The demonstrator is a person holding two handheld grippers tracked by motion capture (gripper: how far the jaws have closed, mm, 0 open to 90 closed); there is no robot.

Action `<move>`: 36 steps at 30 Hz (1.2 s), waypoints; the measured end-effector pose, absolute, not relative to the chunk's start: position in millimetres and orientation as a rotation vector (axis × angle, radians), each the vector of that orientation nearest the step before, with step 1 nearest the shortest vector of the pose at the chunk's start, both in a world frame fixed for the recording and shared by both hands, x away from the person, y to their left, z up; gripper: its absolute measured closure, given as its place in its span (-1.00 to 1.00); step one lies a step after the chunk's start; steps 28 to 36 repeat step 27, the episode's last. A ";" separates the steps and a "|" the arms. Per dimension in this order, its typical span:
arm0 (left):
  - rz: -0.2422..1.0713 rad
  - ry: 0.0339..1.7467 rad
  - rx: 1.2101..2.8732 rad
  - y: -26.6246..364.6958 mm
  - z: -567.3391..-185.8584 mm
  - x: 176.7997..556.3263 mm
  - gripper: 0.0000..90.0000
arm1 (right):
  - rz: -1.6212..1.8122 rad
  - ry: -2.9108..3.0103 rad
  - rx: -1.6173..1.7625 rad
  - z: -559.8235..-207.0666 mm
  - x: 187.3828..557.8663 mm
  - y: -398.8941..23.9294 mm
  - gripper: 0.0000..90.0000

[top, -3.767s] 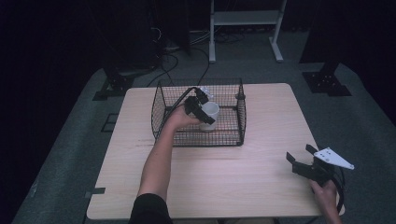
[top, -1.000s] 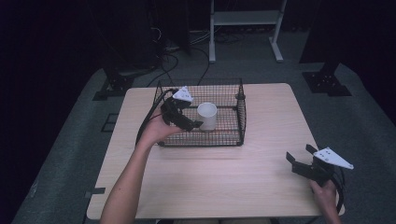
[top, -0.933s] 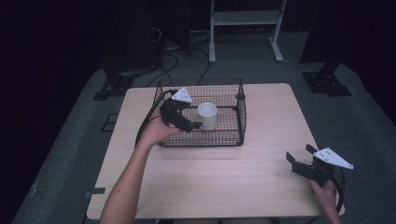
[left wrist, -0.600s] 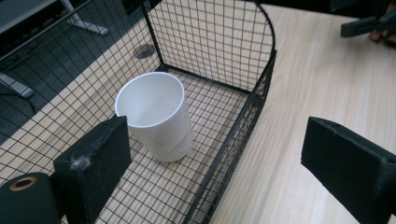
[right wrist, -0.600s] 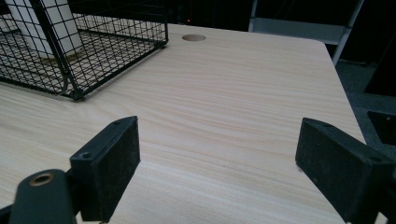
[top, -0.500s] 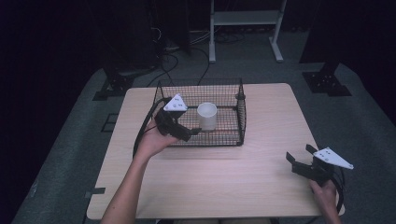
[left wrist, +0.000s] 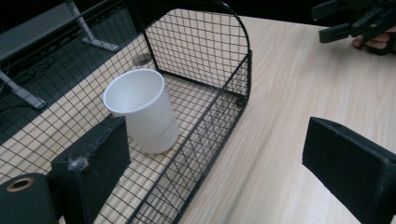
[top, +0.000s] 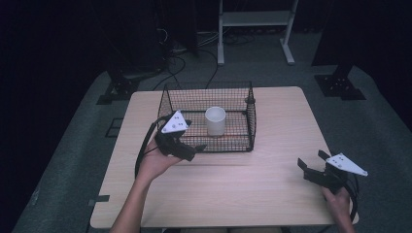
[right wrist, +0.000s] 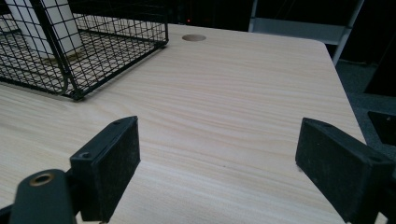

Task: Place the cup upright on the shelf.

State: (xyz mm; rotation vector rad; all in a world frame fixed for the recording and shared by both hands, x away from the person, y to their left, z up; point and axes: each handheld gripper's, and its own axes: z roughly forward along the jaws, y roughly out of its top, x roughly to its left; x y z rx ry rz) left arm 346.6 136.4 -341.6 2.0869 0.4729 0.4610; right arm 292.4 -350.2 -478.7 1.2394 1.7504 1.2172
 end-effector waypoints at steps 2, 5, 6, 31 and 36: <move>0.471 0.477 2.075 139.0 -345.3 340.5 -0.85 | 1.216 1.750 1.239 -478.7 292.3 -350.1 -0.71; 0.461 0.483 2.073 142.6 -353.4 333.4 -0.85 | 1.217 1.750 1.239 -478.7 292.4 -350.3 -0.71; 0.454 0.487 2.073 143.7 -356.0 331.7 -0.85 | 1.216 1.750 1.239 -478.7 292.4 -350.2 -0.71; 0.516 0.515 1.953 164.4 -405.3 265.6 -0.94 | 1.227 1.748 1.238 -478.8 292.0 -351.1 -0.71; 0.516 0.515 1.953 164.4 -405.3 265.6 -0.94 | 1.227 1.748 1.238 -478.8 292.0 -351.1 -0.71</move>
